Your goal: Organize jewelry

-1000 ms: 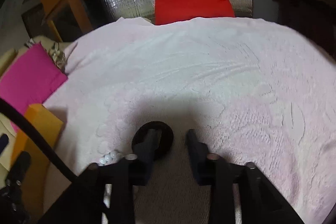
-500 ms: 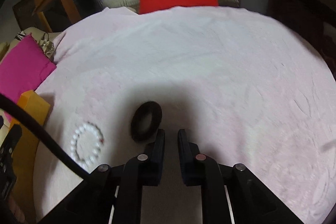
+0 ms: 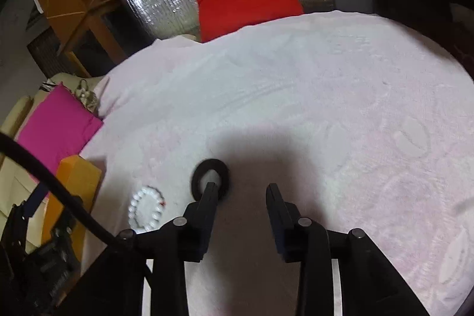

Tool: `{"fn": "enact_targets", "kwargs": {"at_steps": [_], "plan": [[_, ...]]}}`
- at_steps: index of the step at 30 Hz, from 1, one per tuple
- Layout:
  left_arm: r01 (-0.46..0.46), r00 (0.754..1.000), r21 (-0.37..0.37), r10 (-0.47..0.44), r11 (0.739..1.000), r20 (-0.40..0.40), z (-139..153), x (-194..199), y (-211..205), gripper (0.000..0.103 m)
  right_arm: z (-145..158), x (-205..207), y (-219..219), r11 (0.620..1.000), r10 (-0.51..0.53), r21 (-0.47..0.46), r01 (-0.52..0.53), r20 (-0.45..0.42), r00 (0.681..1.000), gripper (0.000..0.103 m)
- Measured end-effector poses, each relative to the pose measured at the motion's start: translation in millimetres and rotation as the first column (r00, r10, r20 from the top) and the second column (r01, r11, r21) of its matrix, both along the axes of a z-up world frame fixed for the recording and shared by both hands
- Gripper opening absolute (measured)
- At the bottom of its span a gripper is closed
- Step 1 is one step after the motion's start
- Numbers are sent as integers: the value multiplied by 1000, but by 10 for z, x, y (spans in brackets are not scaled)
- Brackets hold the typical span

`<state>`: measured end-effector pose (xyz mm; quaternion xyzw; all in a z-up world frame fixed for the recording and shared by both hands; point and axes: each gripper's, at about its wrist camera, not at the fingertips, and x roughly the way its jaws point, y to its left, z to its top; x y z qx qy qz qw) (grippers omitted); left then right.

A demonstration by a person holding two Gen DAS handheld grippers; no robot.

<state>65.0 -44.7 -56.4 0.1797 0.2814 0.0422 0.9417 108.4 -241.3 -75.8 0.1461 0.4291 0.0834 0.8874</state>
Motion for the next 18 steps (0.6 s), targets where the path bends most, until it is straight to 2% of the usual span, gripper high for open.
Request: {"fn": "enact_targets", "kwargs": {"at_steps": [8,12,14,18], "plan": [[-26,999,3,26,1000,-27,-50,60,157,82,-181,236,302,995,6,-98,-5,8,1000,37],[-34,999,-6,33,999,-43,-69,86,238,82,-228,271,455,977,7,-213,1,36,999,17],[-37,998,-15,37,999,-43,-60,83,263,82,-208,254,474,975,12,-220,-3,39,999,9],[-33,999,-38,31,999,-45,-43,72,266,82,-154,182,383,975,13,-222,-4,40,999,9]]}}
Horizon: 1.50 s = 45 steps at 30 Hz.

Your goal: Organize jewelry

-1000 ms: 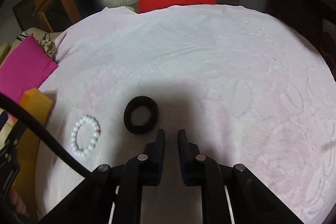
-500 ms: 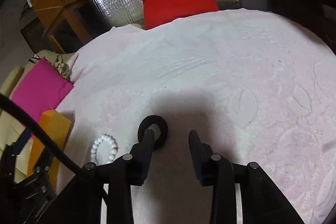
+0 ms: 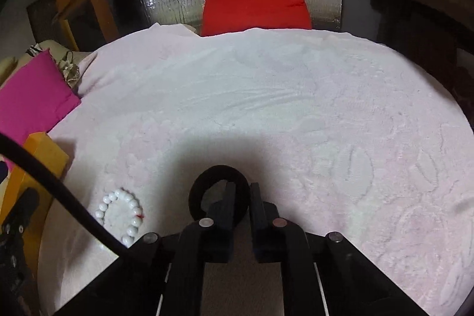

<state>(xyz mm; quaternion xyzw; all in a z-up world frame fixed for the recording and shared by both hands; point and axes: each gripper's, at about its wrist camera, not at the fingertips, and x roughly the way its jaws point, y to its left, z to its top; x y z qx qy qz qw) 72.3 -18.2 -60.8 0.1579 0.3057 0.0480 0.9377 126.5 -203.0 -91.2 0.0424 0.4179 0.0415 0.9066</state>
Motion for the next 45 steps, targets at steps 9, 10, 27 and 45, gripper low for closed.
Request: {"fn": "enact_targets", "kwargs": {"at_steps": [9,10,27,45], "plan": [[78,997,-14,-78,997,-29,-44,-2,-140,82,210,-316,-435,999,-9,45,11,-35,999,9],[92,995,-24,-93,995,-40,-55,7,-157,82,222,-336,-455,999,-6,41,8,-38,999,9],[75,914,-392,-220,917,-341,-638,477,-225,82,-65,-318,-551,999,6,45,0,-125,992,10],[141,936,-280,-220,950,-274,-573,416,-447,18,-94,-361,-496,1000,-2,13,3,-98,995,12]]}}
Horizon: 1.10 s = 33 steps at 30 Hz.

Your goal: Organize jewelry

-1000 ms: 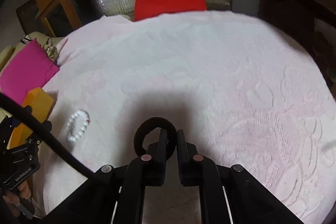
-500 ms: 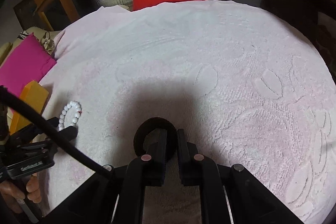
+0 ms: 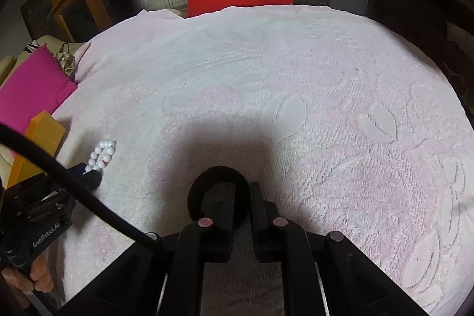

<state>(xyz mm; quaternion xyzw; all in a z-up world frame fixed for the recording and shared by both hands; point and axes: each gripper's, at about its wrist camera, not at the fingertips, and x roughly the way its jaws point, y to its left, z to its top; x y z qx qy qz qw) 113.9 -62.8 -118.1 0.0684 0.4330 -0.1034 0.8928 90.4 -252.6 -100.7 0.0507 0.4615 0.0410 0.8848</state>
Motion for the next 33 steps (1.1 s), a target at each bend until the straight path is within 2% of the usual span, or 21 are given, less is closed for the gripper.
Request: {"fn": "enact_targets", "kwargs": {"at_steps": [7,24,28,33], "plan": [[-2,1000,48,1,999,14,9,-39,55,18,-2,9,12,1000,-6,-4,6,1,1000,12],[6,1000,54,-7,999,16,-37,-19,14,20,-8,3,-37,1000,8,8,-8,8,1000,13],[-5,1000,33,4,999,15,-52,11,63,31,-6,0,-29,1000,8,8,-8,9,1000,13],[-38,999,20,38,999,20,-69,52,140,55,-1,-12,-34,1000,11,6,-11,14,1000,13]]}}
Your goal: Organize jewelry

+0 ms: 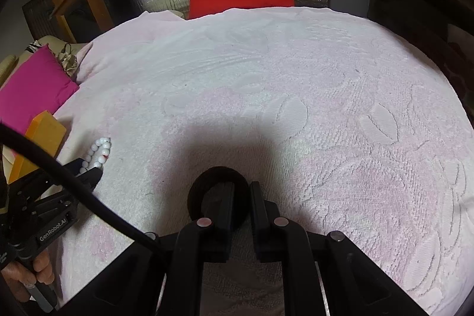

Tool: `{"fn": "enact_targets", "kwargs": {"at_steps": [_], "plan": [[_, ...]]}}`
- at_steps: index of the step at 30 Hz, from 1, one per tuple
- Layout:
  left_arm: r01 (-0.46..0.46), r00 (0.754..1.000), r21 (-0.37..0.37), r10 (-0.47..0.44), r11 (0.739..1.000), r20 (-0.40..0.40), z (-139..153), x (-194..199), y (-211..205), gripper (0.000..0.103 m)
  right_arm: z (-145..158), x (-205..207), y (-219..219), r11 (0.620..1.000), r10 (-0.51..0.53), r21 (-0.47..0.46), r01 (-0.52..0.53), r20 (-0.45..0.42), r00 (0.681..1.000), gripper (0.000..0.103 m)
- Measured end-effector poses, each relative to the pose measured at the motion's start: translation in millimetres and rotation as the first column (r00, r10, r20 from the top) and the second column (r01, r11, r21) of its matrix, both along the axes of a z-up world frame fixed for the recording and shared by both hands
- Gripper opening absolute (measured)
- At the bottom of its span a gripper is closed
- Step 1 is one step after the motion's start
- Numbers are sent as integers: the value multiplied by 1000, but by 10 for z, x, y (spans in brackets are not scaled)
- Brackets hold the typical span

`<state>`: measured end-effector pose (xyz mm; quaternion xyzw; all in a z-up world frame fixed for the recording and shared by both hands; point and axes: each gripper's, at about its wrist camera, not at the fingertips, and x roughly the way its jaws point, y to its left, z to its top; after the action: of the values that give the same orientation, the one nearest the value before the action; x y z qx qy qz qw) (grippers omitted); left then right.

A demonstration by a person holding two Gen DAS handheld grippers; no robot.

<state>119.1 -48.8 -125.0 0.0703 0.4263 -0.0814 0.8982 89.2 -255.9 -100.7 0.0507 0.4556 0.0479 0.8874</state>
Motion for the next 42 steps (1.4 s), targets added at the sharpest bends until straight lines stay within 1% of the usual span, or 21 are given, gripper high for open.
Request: {"fn": "enact_targets", "kwargs": {"at_steps": [3,6,8,12,13,20,25,26,27,28,29,30,32,36,40,41,42], "plan": [[-10,1000,-9,10,1000,-1,-13,20,29,60,-2,0,5,1000,0,0,0,0,1000,13],[-19,1000,3,19,1000,5,-16,38,42,67,-1,2,1,1000,-1,0,1,0,1000,13],[-16,1000,-12,16,1000,-4,-15,40,56,67,-2,-7,14,1000,-3,1,3,0,1000,13],[-13,999,-82,11,997,-33,-20,81,154,67,-3,-6,6,1000,-3,2,3,0,1000,13],[-10,999,-90,7,996,-36,-22,83,165,67,-1,-1,4,1000,-2,3,2,0,1000,13],[19,998,-120,-26,993,-56,-24,92,214,67,1,4,-8,1000,0,9,0,-2,1000,13],[18,998,-104,-23,994,-50,-39,74,205,67,-1,0,-6,1000,-2,12,2,-1,1000,13],[17,999,-108,-23,994,-48,-37,70,207,61,-2,0,-7,1000,-1,12,1,-1,1000,13],[18,999,-112,-24,993,-46,-36,69,205,51,-2,0,-6,1000,-2,11,2,1,1000,13],[19,999,-117,-24,993,-38,-25,61,200,44,-2,0,-6,1000,-1,11,1,2,1000,13],[22,999,-117,-26,993,-32,-16,50,194,32,-2,-1,-4,1000,-1,9,1,3,1000,13],[30,999,-120,-33,992,-30,-10,47,189,25,-1,-3,0,1000,1,7,-1,5,1000,13],[35,999,-127,-39,991,-28,14,49,175,20,1,-12,14,1000,2,5,-2,7,1000,13],[40,999,-138,-43,990,-21,84,6,166,20,15,-12,7,1000,19,11,-19,1,1000,13],[73,997,-156,-74,985,-1,172,-61,118,19,36,-3,-60,998,29,50,-29,-8,1000,12],[82,997,-162,-82,983,4,194,-79,114,0,40,-3,-71,998,30,57,-30,-9,1000,12],[94,996,-169,-94,981,6,222,-99,105,1,51,-7,-75,998,32,60,-31,-7,999,12]]}}
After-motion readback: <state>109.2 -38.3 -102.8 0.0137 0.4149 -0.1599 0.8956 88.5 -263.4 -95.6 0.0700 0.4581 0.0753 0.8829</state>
